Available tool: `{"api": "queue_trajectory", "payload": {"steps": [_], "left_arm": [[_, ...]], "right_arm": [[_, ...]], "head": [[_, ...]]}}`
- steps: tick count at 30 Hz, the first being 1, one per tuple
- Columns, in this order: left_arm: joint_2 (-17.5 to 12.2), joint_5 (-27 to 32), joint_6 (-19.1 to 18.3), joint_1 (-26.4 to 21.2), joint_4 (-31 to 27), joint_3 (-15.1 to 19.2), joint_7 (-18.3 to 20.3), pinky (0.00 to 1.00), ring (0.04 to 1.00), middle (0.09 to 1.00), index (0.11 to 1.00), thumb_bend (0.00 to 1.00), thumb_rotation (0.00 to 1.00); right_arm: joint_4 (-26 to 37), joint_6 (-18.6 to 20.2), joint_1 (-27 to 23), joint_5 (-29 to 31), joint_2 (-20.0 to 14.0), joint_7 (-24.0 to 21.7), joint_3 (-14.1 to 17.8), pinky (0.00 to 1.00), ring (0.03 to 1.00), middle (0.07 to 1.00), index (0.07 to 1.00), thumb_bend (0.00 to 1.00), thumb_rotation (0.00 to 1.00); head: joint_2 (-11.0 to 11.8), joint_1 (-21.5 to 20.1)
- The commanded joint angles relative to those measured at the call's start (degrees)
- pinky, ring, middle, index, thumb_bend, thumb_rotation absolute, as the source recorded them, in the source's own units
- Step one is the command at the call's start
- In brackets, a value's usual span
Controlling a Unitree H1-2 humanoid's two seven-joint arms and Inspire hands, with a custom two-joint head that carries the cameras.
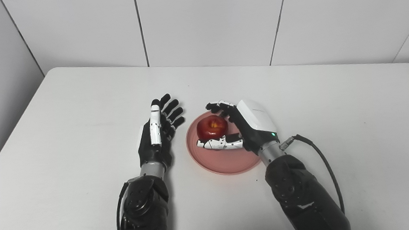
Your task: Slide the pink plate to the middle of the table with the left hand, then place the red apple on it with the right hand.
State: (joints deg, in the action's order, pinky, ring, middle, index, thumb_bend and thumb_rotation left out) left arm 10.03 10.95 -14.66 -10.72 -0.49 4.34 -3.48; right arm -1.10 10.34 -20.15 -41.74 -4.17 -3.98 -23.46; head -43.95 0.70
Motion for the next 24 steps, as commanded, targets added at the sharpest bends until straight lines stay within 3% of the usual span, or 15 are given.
{"api": "queue_trajectory", "payload": {"steps": [1,16,24], "left_arm": [[0.01,0.52,0.03,-1.28,-0.34,0.03,0.12,0.82,0.837,0.855,0.849,0.43,1.0],[-0.34,0.89,0.09,-1.21,-0.23,0.29,0.66,0.84,0.852,0.866,0.857,0.44,1.0],[-0.39,0.94,0.11,-1.41,0.01,0.7,0.76,0.84,0.848,0.859,0.85,0.44,1.0]], "right_arm": [[2.44,0.2,-1.65,0.46,0.85,0.46,1.11,0.68,0.752,0.798,0.815,1.0,0.61],[5.33,1.48,-1.77,-0.41,0.38,-0.43,3.12,0.76,0.853,0.886,0.913,1.0,0.7],[7.38,1.44,-0.7,0.36,-0.23,-0.08,6.28,0.79,0.885,0.914,0.939,1.0,0.73]], "head": [[-0.03,-0.02],[-0.04,-0.75],[-0.01,-1.47]]}}
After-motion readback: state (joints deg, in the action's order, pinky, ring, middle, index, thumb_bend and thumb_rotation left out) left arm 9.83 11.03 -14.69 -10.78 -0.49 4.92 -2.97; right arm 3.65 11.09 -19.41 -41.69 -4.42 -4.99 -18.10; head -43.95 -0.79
